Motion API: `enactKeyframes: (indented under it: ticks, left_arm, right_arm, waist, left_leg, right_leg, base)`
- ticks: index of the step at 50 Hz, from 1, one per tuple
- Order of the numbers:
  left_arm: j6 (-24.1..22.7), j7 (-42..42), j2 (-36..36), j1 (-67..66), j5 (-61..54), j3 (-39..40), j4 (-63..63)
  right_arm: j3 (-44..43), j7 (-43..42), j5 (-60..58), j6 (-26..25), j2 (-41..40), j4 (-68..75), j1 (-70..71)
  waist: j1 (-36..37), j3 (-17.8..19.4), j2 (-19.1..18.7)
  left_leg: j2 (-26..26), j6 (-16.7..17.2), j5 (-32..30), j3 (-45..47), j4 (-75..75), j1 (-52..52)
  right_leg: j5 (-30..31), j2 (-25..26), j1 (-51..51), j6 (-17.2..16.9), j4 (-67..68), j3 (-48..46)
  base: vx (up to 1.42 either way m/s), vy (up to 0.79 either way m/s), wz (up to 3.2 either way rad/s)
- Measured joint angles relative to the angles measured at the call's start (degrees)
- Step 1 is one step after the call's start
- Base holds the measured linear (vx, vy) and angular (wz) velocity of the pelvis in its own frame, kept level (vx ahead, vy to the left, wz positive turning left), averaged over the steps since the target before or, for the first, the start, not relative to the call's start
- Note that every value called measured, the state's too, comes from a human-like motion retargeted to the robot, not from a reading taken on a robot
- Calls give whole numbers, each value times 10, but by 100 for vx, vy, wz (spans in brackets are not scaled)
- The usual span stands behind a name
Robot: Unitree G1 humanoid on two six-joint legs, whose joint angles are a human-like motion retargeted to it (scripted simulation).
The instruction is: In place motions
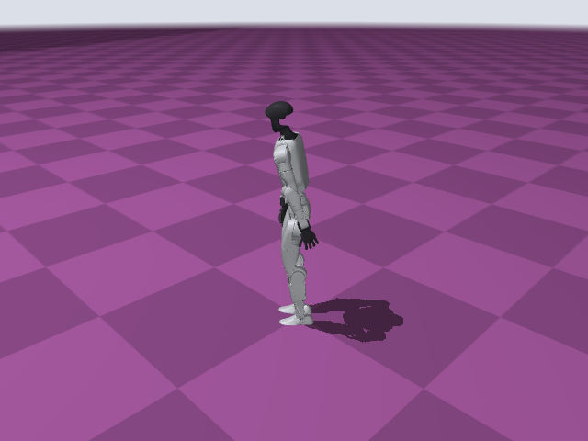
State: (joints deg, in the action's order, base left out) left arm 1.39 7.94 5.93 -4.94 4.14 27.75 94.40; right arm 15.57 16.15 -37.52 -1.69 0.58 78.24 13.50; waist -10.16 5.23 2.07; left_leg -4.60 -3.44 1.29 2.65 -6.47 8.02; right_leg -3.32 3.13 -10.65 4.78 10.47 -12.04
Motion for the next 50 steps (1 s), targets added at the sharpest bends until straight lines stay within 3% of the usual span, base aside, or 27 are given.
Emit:
enactKeyframes:
  ticks: [4, 10, 15, 24, 32, 37, 41, 43, 46, 50]
  left_arm:
    - [3, -13, 14, 31, 32, -26, -31]
    - [2, 10, 33, 93, 25, -62, -111]
    - [-2, 16, 43, 158, 7, -89, -150]
    - [-16, 40, 52, 185, 35, -146, -204]
    - [-17, 46, 28, 131, 66, -136, -156]
    - [-7, 44, 24, 81, 89, -108, -103]
    - [-2, 34, 18, 53, 85, -83, -69]
    - [-1, 35, 18, 42, 80, -71, -60]
    - [-3, 32, 23, 29, 78, -63, -62]
    - [-8, 9, 33, 34, 67, -57, -62]
  right_arm:
    - [-16, -11, 35, 39, 20, 7, -53]
    - [-76, -51, 34, -20, 54, 136, -89]
    - [-120, -16, 86, -78, 88, 192, -121]
    - [-171, -26, 146, -32, 84, 176, -181]
    - [-138, -3, 107, -35, 74, 140, -156]
    - [-124, -5, 82, -23, 78, 86, -139]
    - [-140, -3, 89, -12, 95, 45, -133]
    - [-148, -5, 96, -7, 106, 34, -134]
    - [-166, -16, 100, -9, 119, 36, -137]
    - [-182, -23, 104, -20, 129, 56, -142]
  waist:
    - [-10, -16, 2]
    - [-7, -41, -4]
    - [-10, -51, -14]
    - [-12, -59, -24]
    - [-2, -40, -33]
    - [55, -28, -16]
    - [108, -17, -15]
    - [113, -21, -14]
    - [108, -27, -12]
    - [82, -38, -3]
  left_leg:
    - [3, 8, -2, 17, 32, -29]
    - [1, 5, 2, 35, 38, -38]
    - [0, 6, 2, 18, 37, -41]
    - [-2, 17, -11, -54, 26, -32]
    - [-18, 30, -37, -151, 11, -13]
    - [-46, 40, -53, -171, 1, 6]
    - [-71, 44, -61, -198, -6, 30]
    - [-84, 26, -46, -202, -2, 41]
    - [-56, 5, -1, -67, 7, 56]
    - [30, 14, 56, 305, 1, 31]
  right_leg:
    - [-1, -2, 14, -8, -14, 6]
    - [-8, 1, 26, -14, -21, 15]
    - [-20, 3, 39, -18, -19, 4]
    - [-36, 11, 46, -32, 7, -3]
    - [-35, 24, 32, -35, 38, 97]
    - [-57, -8, 54, 6, 16, 16]
    - [-62, -41, 67, 4, -2, -57]
    - [-66, -52, 73, 5, -16, -102]
    - [-75, -73, 82, 0, -31, -186]
    - [-84, -98, 111, -15, -56, -341]
  base:
    - [15, -3, -54]
    - [14, 0, -29]
    - [13, 1, 24]
    - [10, 0, 67]
    - [3, 7, 122]
    - [-3, 16, 106]
    - [-14, 21, 156]
    - [-13, 17, 258]
    - [-14, 9, 317]
    - [-12, -5, 359]
